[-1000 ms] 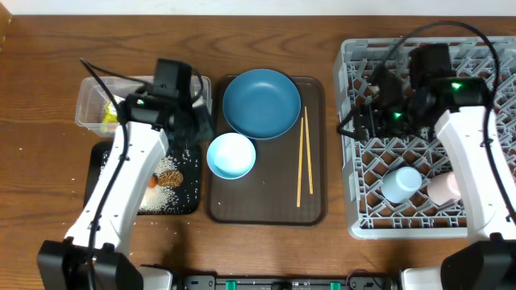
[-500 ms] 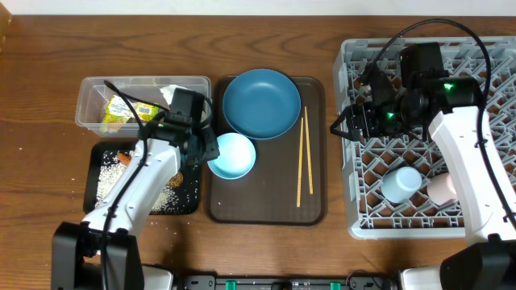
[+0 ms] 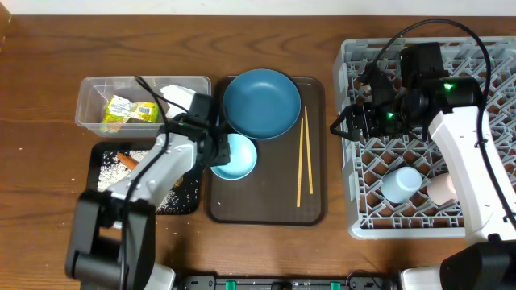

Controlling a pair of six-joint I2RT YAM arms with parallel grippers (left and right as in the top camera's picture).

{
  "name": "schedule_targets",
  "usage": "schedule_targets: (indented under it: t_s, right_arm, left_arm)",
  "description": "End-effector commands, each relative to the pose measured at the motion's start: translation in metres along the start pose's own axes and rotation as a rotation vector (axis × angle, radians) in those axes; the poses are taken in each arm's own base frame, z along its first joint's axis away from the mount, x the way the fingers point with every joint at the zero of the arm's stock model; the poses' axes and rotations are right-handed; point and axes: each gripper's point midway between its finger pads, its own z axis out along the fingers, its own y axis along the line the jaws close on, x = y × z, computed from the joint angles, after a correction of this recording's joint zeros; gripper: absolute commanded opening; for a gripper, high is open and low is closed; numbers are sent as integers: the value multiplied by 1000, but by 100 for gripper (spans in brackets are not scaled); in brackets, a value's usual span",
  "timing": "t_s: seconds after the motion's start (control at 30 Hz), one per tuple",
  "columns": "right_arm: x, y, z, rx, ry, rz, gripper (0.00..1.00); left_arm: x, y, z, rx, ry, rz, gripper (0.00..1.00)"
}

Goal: Sort waste into correct bins and load items into the dishwasher rack
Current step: 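Move the left gripper to the light-blue bowl and grip its rim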

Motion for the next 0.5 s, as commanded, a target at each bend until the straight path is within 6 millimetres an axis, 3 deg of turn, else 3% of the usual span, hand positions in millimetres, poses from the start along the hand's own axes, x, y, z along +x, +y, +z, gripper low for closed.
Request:
schedule_targets:
  t_s: [0.0,0.2,0.3,0.33,0.47]
  right_arm:
    - [-2,4,-1,12,-3,-36,78]
    - [-2,-1,-2,38,1,-35,78]
    - [-2,0,-2,37,0,-35,87]
    - [-2,0,-2,37,0,-36,97]
    - [-2,0,-2,37,0,-35,99]
  left_arm:
    - [2,0,5,-1,21,17,37]
    - [-1,0,-1,-6,2,19,19]
    - [-3,2,-5,-20,-13,19,6]
    - [-4,3,-7,-21,-18,19,6]
    - [-5,2,-17,-16,-34,20,6]
